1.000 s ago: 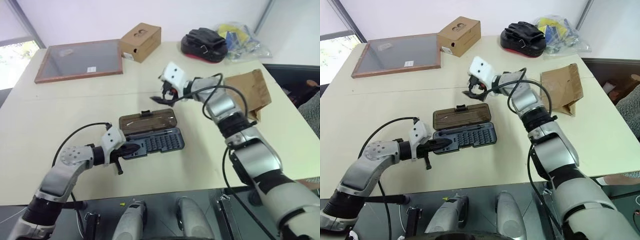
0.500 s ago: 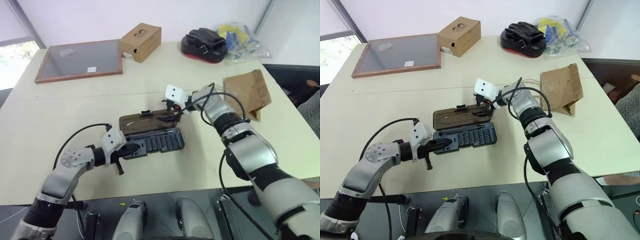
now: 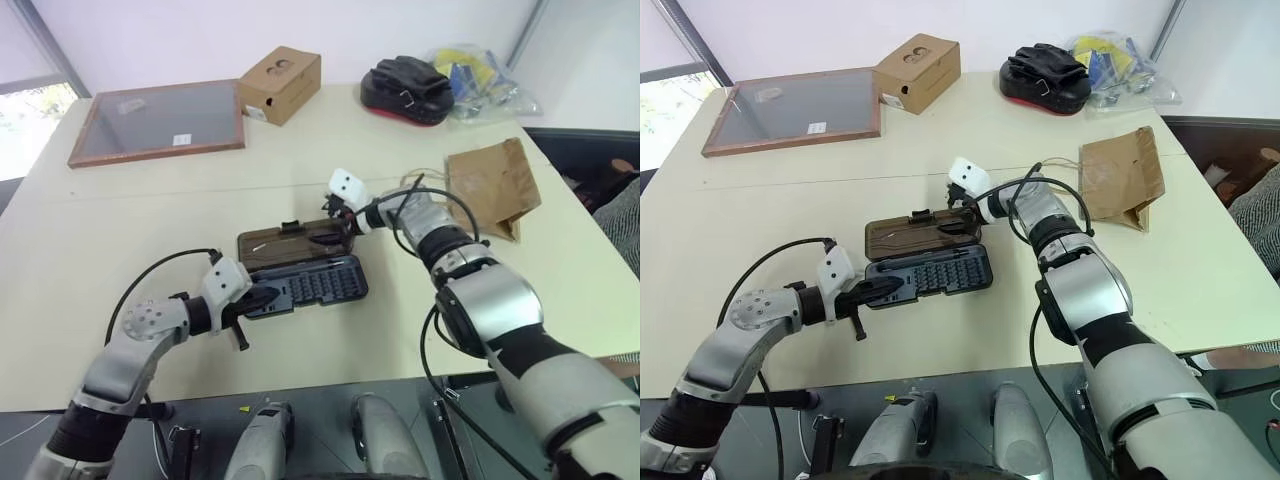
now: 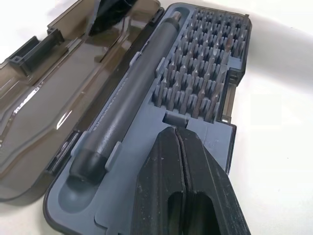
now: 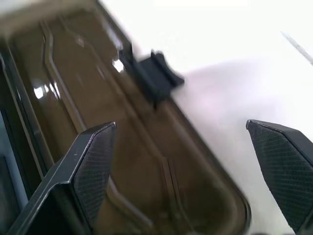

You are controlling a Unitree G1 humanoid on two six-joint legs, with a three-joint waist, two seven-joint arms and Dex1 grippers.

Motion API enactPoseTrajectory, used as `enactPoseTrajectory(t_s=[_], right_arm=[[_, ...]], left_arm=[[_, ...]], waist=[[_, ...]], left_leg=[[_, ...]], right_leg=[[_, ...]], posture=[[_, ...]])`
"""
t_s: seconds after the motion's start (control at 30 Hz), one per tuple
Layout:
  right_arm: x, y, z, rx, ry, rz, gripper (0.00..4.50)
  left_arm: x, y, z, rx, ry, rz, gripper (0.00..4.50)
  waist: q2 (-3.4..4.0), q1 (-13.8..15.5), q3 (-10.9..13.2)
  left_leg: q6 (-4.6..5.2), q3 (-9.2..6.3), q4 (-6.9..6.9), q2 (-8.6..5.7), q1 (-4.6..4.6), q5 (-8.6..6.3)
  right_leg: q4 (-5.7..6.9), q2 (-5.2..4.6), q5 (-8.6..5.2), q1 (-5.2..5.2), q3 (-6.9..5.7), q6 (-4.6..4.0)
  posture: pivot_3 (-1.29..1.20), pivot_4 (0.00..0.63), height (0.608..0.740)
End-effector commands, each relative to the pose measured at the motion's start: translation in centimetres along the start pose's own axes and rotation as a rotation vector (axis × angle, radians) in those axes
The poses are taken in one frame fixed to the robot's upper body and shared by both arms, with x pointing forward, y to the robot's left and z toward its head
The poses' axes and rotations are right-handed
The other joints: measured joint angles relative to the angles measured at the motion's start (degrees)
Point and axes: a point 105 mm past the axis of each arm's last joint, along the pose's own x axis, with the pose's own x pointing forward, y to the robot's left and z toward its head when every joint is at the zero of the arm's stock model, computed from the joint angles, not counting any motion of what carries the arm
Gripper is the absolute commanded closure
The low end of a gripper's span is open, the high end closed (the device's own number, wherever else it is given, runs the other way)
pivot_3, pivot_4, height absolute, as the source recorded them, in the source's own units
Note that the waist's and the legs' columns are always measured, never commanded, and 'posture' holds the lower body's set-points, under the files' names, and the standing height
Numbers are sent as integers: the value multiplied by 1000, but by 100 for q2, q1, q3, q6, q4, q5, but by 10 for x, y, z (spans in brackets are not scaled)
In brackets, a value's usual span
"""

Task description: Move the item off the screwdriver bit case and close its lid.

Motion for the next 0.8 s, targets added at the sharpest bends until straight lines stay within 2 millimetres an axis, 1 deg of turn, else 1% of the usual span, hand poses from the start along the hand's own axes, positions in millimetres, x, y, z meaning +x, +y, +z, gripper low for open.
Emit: enactPoseTrajectory(t_s=[0.03,0.1,0.17,0.2,0.23,0.27,0.3,0.33,0.43,0.47,0.57,0.67,0.73,0.8], right_arm=[[-1,-5,16,10,-36,-28,60],[0,-6,12,17,-20,-41,60],[0,-7,6,14,6,-55,583],[0,-7,3,13,15,-62,929],[0,-8,0,15,23,-71,1389],[-1,-9,-2,22,28,-81,2038],[-1,-10,-4,26,32,-90,2421],[-1,-11,-6,27,40,-99,2971],[-1,-12,-11,26,57,-111,4284],[-1,-11,-12,23,64,-108,4404],[0,-9,-16,9,84,-98,4404],[2,-4,-19,-50,115,-62,4404],[3,-3,-18,-72,114,-54,4404],[1,-8,-14,-52,94,-84,4404]], left_arm=[[-4,2,1,-3,5,28,4500],[-4,1,1,-5,3,35,4500],[-5,0,1,-6,2,40,4500],[-6,0,1,-8,2,44,4500],[-6,0,1,-8,1,46,4500],[-6,-1,1,-10,1,49,4500],[-6,-1,1,-10,1,52,4500],[-7,-1,1,-11,1,54,4500],[-8,-1,1,-12,1,60,4500],[-8,0,2,-12,1,62,4500],[-8,1,3,-11,0,67,4500],[-9,6,5,-4,-4,80,4500],[-9,8,5,-3,-3,83,4500],[-9,8,4,-3,-2,82,4500]], waist=[[0,0,0],[0,0,0],[0,0,0],[0,0,0],[0,-2,0],[0,-3,0],[1,-3,-1],[1,-2,-1],[1,-9,-4],[1,-6,-4],[1,-2,-4],[1,-3,-4],[1,-3,-4],[1,-3,-4]], left_leg=[[0,0,0,0,0,0],[0,1,0,-1,0,0],[0,1,0,-1,0,0],[0,2,0,-1,0,0],[0,2,0,-1,0,0],[-1,3,0,-1,0,0],[-1,3,0,-1,0,0],[-1,3,0,-1,0,0],[0,5,-1,0,15,0],[-1,6,-1,0,28,0],[-1,8,-5,0,60,0],[-1,9,-6,0,66,0],[-1,9,-9,0,67,0],[-1,8,-10,0,67,0]], right_leg=[[0,0,0,0,0,0],[0,0,0,0,0,0],[0,0,0,0,0,0],[0,0,0,0,0,0],[0,0,0,0,0,0],[0,0,0,0,0,0],[0,0,0,0,0,0],[0,0,0,0,0,0],[0,2,0,14,0,0],[1,2,1,26,0,-3],[1,3,3,58,0,-6],[1,3,2,65,0,-6],[1,3,2,64,0,-6],[1,3,2,64,0,-7]], posture=[[0,150,740],[0,150,740],[0,150,740],[0,150,740],[0,150,740],[0,150,740],[0,150,740],[0,150,740],[0,150,740],[0,150,740],[0,150,740],[0,150,740],[0,150,740],[0,150,740]])
